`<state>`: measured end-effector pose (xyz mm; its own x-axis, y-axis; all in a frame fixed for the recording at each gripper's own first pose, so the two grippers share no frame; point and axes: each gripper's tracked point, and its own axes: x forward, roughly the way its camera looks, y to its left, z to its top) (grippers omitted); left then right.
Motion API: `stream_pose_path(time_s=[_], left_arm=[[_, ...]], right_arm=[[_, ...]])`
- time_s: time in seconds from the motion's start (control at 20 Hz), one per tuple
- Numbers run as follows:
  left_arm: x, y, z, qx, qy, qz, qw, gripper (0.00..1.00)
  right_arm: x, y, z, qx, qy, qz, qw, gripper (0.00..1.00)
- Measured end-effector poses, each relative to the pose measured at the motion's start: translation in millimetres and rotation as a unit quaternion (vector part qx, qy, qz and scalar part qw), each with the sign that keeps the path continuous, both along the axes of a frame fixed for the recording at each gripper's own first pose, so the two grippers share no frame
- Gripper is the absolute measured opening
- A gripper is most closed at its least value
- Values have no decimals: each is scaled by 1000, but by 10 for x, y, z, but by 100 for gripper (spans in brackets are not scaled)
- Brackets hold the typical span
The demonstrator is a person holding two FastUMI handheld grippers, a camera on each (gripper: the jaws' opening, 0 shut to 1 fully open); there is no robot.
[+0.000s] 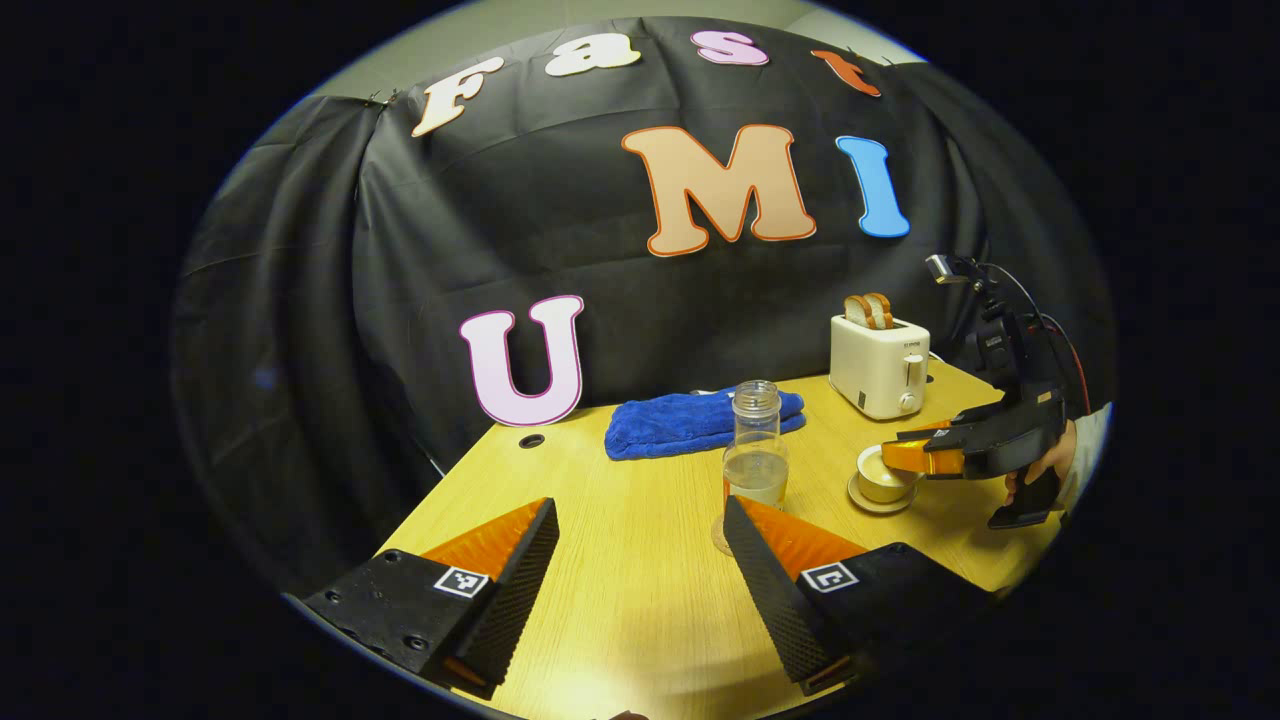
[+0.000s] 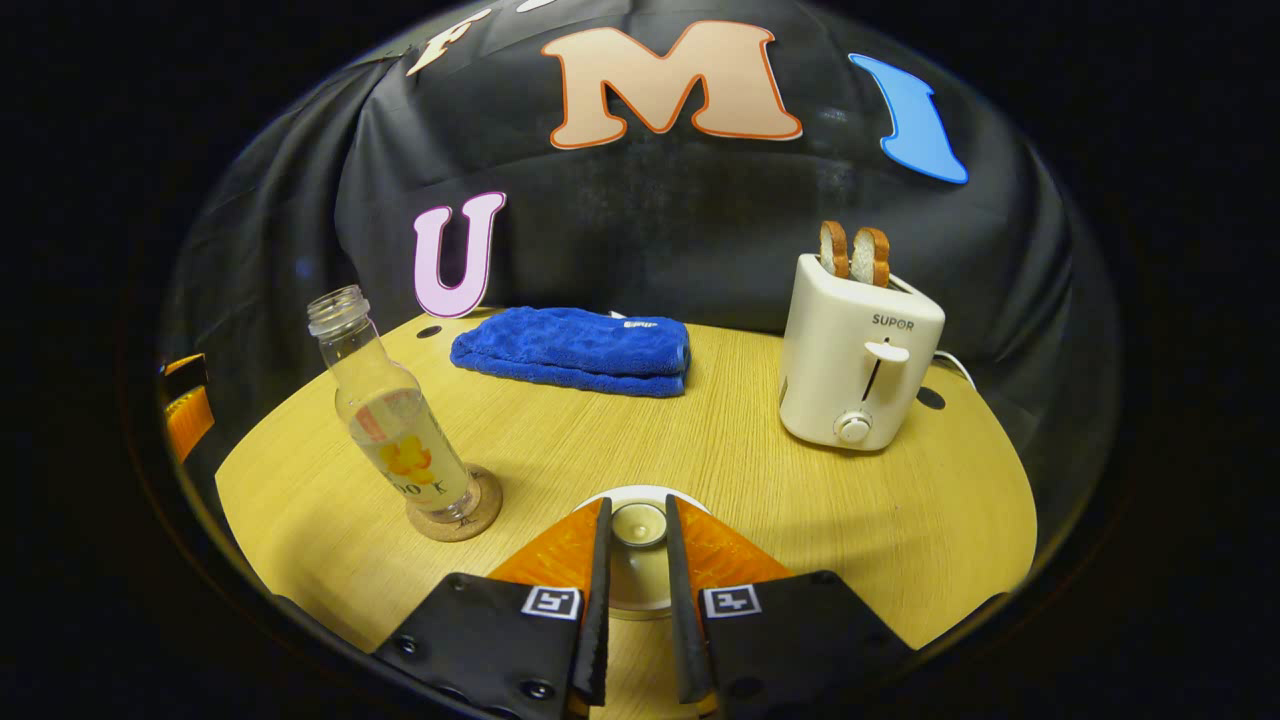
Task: Open the teacup lid with one hand, grasp the water bottle and pour water into the teacup with the other hand; after pouring, place the water bottle on the coaster and then close the teacup lid.
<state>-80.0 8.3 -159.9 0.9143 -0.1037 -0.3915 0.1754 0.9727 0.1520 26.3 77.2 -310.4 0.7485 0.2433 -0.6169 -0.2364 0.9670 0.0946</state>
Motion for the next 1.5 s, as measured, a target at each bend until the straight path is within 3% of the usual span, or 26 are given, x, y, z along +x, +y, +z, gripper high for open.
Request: stream_pose_path(time_s=[0.15, 0.4, 0.45, 0.75, 0.9, 1.15, 1.3, 1.4, 1.5], left_arm=[[24, -42, 27, -4, -5, -4, 1000, 97], [140, -197, 132, -28, -13, -16, 999, 100], [182, -243, 169, -36, -16, -21, 999, 96], [451, -482, 601, -66, -58, -46, 995, 100], [553, -628, 778, -79, -74, -53, 993, 96], [617, -800, 978, -83, -95, -77, 989, 96], [621, -808, 1090, -87, -107, -75, 988, 96], [614, -812, 1140, -91, -112, -72, 987, 96], [614, -805, 1189, -96, -117, -69, 986, 96]], right_arm=[[-16, -12, 60, 2, -3, -5, 1000, 35], [-2, -85, 510, 16, -51, -20, 998, 82], [-19, -110, 622, 16, -60, -23, 998, 92], [-168, -287, 1455, 3, -143, -38, 989, 90], [-288, -306, 1857, 11, -184, -48, 982, 94], [-475, -460, 2215, 37, -194, -85, 977, 94], [-516, -644, 2366, 20, -220, -107, 969, 89], [-530, -691, 2417, 18, -226, -114, 967, 94], [-537, -739, 2444, 21, -226, -123, 966, 91]])
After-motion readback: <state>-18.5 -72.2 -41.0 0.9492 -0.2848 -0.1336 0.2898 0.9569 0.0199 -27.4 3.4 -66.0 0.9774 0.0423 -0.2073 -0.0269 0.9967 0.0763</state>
